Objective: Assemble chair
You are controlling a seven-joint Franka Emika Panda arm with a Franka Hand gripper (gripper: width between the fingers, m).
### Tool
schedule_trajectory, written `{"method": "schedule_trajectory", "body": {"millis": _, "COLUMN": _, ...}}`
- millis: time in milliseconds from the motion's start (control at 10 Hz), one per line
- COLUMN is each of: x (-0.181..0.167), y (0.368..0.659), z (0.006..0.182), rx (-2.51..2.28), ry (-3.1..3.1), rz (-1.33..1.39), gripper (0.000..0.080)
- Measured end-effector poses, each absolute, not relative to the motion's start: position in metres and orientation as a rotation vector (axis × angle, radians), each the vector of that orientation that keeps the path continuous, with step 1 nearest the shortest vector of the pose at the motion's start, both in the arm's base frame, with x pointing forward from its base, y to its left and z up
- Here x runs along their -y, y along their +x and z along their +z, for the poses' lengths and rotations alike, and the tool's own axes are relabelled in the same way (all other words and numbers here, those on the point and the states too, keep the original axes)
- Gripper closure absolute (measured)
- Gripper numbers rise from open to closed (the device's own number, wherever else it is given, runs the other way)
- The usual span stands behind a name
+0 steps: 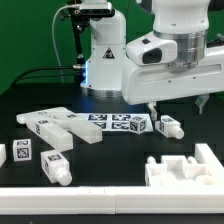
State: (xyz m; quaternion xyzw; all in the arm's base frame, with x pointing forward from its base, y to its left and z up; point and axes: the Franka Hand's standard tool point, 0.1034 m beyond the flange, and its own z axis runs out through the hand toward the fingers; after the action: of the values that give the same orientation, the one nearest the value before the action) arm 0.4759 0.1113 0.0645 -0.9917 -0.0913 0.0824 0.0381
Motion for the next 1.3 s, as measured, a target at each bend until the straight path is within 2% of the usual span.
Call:
{"method": "schedule_trajectory", "body": {"millis": 100, "x": -0.119, "y": 0.462, "z": 0.060, "rx": 0.264, "ry": -3.054, "rz": 0.245, "gripper": 0.0151}}
{"method": "schedule_trajectory", "body": {"millis": 400, "x": -0.118, "y": 0.461, "z": 0.059, "rx": 0.243, "ry": -3.051, "rz": 0.256, "gripper": 0.0151}}
{"method": "schedule_trajectory", "body": {"millis": 500, "x": -0.119, "y": 0.452, "z": 0.054, "rx": 0.159, "ry": -3.047, "rz": 0.299, "gripper": 0.0151}}
{"method": "schedule_trajectory", "body": {"millis": 700, "x": -0.119, "y": 0.424, "z": 0.032, "rx": 0.115, "ry": -3.050, "rz": 0.363, "gripper": 0.0151}}
{"method": "schedule_trajectory", "body": {"millis": 800, "x": -0.124, "y": 0.411, "z": 0.027, "rx": 0.097, "ry": -3.058, "rz": 0.378, "gripper": 0.0151}}
{"method": "schedule_trajectory", "body": {"millis": 1100, "x": -0.124, "y": 0.416, "z": 0.028, "rx": 0.144, "ry": -3.054, "rz": 0.367, "gripper": 0.0151}}
{"method": "schedule_trajectory", "body": {"millis": 1300, "x": -0.129, "y": 0.414, "z": 0.019, "rx": 0.346, "ry": -3.027, "rz": 0.328, "gripper": 0.0151}}
